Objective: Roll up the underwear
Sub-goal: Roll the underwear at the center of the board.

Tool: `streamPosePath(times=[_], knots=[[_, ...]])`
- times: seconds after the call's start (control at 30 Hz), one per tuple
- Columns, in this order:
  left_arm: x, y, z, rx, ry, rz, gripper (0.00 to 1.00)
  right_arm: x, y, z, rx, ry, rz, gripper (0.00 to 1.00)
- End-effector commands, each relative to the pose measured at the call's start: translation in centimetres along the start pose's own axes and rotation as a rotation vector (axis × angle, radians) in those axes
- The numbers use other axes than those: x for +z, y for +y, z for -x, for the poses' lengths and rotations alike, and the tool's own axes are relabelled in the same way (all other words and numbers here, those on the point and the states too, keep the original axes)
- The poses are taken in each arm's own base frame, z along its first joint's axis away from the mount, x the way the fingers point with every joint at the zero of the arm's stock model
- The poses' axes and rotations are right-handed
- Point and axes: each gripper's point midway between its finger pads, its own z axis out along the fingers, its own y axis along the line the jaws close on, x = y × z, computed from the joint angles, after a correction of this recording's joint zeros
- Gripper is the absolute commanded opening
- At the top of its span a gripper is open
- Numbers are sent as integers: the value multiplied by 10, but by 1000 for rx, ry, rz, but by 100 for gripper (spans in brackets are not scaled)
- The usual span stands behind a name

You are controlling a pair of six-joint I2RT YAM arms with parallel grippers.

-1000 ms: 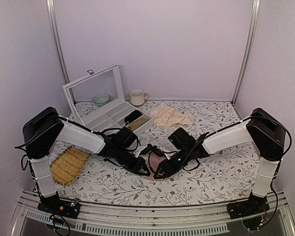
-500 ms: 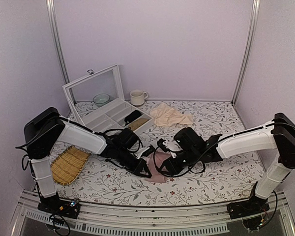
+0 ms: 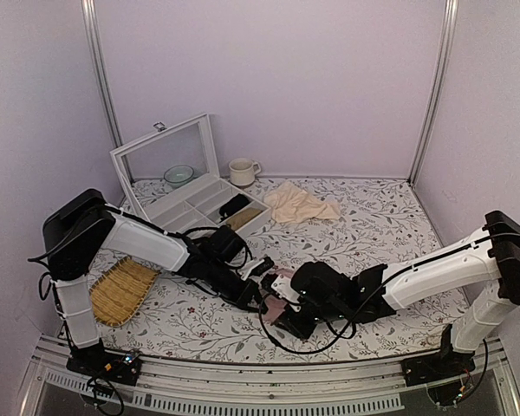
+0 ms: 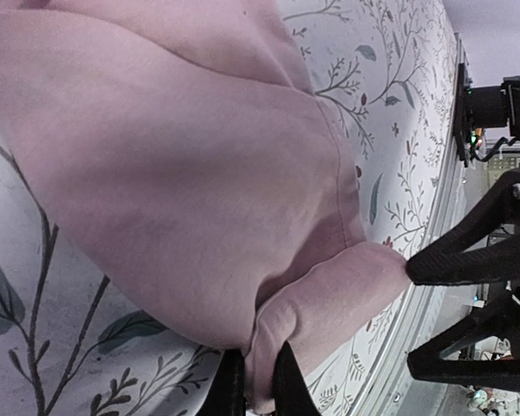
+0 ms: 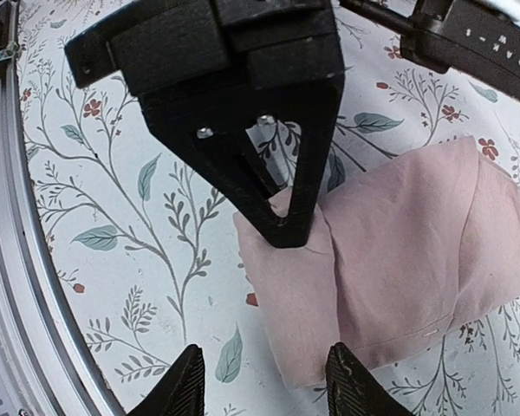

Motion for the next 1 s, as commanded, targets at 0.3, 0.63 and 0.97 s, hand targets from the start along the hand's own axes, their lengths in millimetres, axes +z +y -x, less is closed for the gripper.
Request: streamPosePath(times=[0.3,0.63,0.97], knots=[[13,8,-23,-21,85,34,0,13,-7,9,-104,-13,-80,46],[13,8,-23,-21,85,33,0,29,4,-8,-110,35,-40,45],[13,7,-23,-22,87,31,0,40,0,-25,-102,81,-54,37]])
